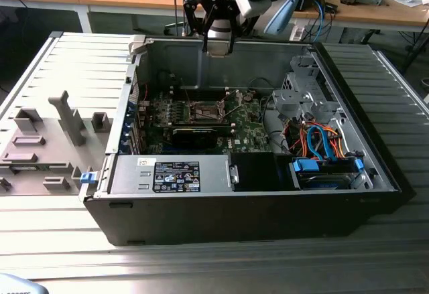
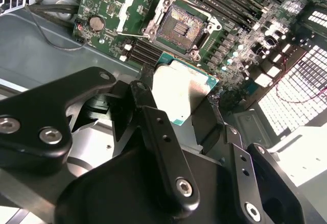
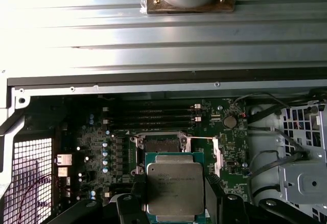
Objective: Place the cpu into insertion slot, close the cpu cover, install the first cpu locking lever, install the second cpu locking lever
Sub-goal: 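Place the cpu into insertion slot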
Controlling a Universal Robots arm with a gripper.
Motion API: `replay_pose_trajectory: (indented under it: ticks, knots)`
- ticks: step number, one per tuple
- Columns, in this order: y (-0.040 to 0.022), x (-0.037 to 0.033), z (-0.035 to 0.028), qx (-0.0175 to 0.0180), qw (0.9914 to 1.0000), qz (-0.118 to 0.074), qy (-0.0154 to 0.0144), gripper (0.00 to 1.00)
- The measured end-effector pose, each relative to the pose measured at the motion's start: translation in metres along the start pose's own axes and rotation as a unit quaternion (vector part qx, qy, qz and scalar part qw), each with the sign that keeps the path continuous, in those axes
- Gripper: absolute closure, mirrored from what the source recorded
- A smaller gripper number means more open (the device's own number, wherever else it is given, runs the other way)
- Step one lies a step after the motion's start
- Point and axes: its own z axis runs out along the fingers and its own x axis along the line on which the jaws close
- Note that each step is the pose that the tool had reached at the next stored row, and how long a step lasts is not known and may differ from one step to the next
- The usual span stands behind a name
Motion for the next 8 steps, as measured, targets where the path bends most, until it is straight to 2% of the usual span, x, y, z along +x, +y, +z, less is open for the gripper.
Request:
replay_pose_trajectory:
  ticks: [8]
  knots:
    - [-0.0001, 0.0, 0.0014, 0.0, 1.0, 0.0, 0.0, 0.46]
